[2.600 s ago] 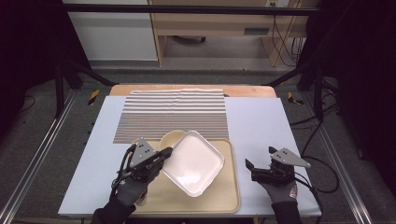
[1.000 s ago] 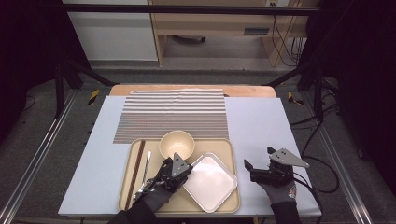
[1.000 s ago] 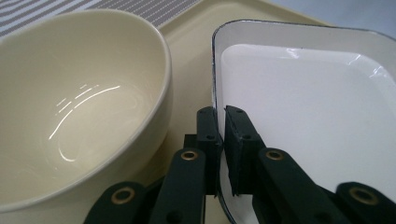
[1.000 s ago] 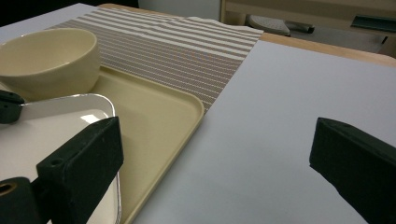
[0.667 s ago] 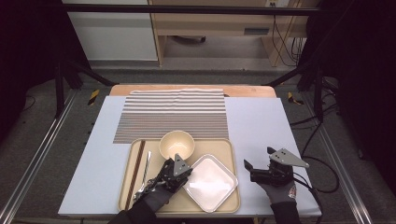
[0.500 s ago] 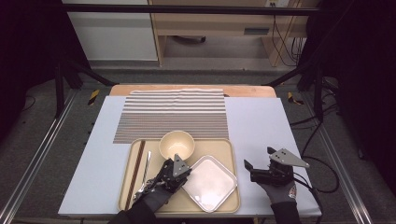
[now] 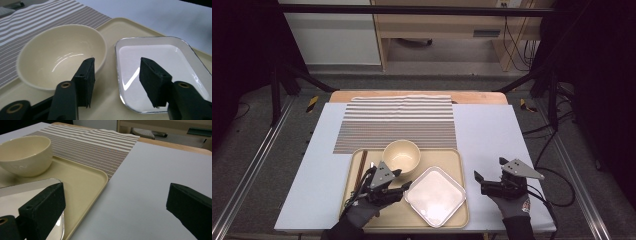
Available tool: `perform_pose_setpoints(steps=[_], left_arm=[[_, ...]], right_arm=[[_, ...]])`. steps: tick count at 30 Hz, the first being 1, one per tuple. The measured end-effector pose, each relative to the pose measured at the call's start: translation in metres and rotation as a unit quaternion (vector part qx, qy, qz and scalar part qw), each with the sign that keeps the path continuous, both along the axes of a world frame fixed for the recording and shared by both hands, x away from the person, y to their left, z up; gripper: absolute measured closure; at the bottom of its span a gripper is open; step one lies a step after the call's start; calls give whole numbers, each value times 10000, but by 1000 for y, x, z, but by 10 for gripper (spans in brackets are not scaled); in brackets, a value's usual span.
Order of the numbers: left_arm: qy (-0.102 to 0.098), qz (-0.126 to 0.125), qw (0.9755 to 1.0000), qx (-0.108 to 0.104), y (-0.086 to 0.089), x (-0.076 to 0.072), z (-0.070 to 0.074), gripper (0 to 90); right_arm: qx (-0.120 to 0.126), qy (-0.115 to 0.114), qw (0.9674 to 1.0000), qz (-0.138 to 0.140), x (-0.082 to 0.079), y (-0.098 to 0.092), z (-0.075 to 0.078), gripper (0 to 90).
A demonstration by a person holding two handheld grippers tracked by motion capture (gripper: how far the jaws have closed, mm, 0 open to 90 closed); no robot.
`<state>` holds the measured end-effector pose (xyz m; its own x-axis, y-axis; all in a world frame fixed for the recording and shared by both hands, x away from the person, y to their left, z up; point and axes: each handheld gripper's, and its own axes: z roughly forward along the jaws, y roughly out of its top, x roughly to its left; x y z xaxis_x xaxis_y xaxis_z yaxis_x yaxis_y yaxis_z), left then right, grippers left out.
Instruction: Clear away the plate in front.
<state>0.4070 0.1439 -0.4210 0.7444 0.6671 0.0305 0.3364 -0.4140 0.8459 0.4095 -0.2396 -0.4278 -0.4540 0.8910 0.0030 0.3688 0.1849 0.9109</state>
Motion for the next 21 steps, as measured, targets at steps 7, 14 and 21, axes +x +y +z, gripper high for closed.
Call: perform_pose_setpoints(steps=[7, 14, 21], left_arm=[[-130, 468, 9988, -112, 39, 5, 3, 359], [-187, 854, 9960, -186, 77, 7, 0, 308], [-146, 1223, 9924, -79, 107, 10, -8, 242]], right_arm=[[12, 13, 10000, -31, 0, -1, 1, 21], [12, 40, 10000, -64, 0, -3, 1, 13], [-13, 66, 9999, -87, 0, -4, 1, 12]])
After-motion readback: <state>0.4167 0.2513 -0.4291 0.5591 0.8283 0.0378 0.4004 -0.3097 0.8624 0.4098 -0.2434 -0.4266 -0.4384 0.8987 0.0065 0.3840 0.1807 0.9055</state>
